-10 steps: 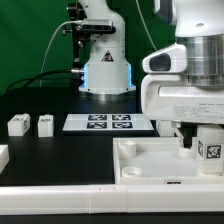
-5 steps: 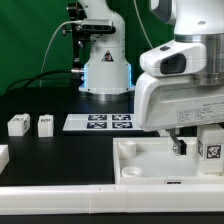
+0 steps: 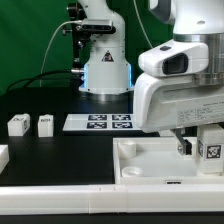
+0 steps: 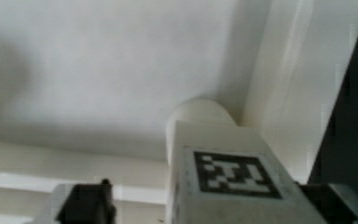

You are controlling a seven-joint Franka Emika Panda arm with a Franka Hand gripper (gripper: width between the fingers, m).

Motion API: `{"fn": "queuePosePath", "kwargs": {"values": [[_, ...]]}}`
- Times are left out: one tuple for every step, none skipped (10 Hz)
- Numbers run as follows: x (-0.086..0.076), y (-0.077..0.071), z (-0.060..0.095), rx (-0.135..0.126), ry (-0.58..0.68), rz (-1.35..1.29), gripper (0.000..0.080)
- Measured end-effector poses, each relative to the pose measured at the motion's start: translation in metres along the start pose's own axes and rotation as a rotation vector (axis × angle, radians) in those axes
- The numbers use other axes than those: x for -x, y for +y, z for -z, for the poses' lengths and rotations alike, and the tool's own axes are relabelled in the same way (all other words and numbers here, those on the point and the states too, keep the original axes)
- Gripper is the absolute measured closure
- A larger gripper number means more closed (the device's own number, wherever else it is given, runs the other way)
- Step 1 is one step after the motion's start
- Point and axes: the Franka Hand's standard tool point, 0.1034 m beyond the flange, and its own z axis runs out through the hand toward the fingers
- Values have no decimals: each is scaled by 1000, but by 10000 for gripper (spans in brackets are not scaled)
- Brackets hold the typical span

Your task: Assemble one leg

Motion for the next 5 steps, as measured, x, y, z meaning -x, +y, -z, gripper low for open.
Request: {"fn": "queuePosePath", "kwargs": {"values": [[0, 0, 0, 0, 0, 0, 382], [0, 0, 0, 0, 0, 0, 531], [0, 0, 0, 0, 0, 0, 531], [0, 0, 0, -1, 0, -17, 530], [0, 0, 0, -1, 0, -54, 530]]}}
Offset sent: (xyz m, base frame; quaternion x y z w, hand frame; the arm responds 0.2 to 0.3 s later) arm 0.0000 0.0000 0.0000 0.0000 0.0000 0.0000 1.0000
